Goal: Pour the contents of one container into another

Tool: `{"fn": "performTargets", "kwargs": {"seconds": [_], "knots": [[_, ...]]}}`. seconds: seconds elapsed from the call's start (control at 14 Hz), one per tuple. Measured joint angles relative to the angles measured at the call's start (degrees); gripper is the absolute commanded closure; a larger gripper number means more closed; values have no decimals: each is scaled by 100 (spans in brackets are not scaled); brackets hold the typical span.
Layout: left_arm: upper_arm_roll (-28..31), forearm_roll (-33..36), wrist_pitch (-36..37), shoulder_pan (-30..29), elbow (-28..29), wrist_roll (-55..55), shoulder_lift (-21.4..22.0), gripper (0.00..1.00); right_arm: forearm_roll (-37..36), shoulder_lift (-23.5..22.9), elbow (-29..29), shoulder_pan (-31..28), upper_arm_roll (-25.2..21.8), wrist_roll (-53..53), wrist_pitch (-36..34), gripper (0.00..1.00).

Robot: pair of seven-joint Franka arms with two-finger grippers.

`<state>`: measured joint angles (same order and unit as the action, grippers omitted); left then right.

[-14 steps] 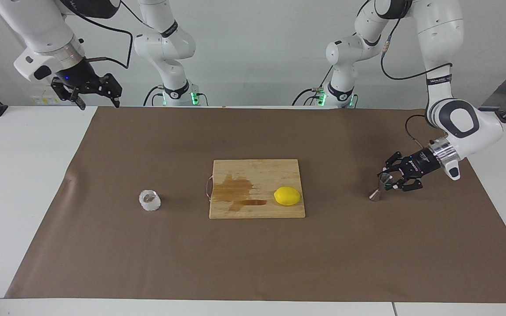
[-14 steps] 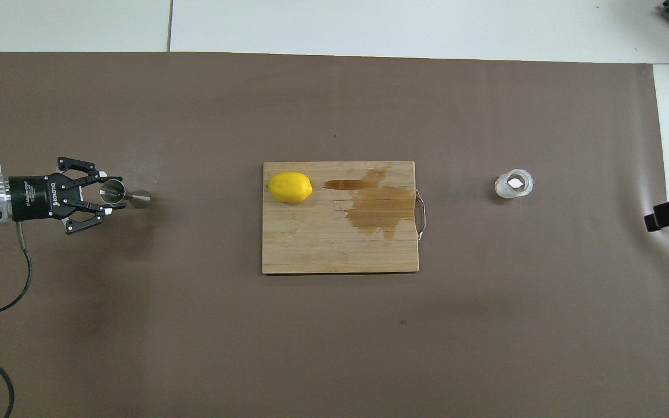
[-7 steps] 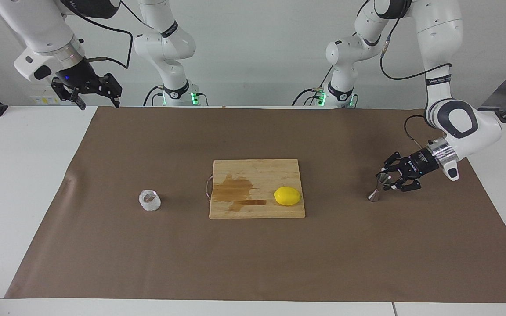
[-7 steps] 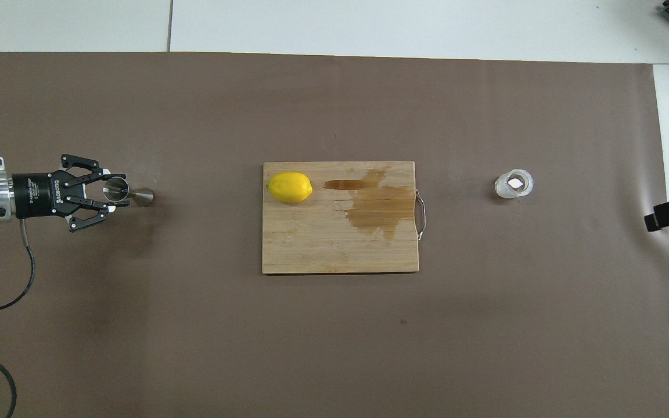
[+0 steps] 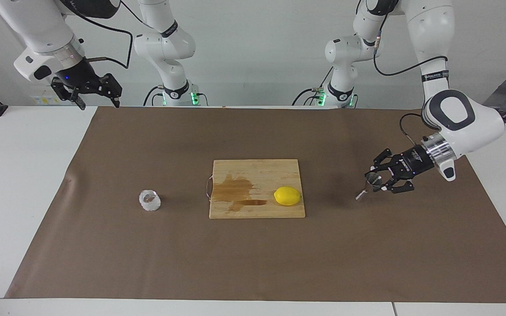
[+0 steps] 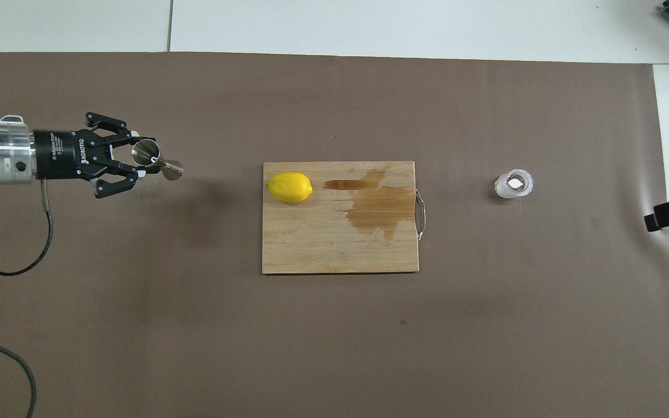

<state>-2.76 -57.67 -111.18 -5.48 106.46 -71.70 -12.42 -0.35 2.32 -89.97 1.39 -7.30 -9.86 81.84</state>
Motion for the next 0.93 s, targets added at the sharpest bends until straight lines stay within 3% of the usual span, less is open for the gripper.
{"fn": "performTargets", "kwargs": {"seconds": [0.21, 0.43, 0.64, 0.93], "knots": [[-436, -145, -311, 160, -107, -789, 91, 100, 0, 0, 0, 0, 0, 0, 0, 0], [-897, -379, -1254, 511, -126, -1426, 93, 100, 0, 0, 0, 0, 0, 0, 0, 0], [-938, -706, -2306, 1313, -92, -1695, 63, 100, 0, 0, 0, 0, 0, 0, 0, 0], [-955, -1206, -4276, 2591, 110, -2022, -43, 100, 0, 0, 0, 0, 0, 0, 0, 0]]}}
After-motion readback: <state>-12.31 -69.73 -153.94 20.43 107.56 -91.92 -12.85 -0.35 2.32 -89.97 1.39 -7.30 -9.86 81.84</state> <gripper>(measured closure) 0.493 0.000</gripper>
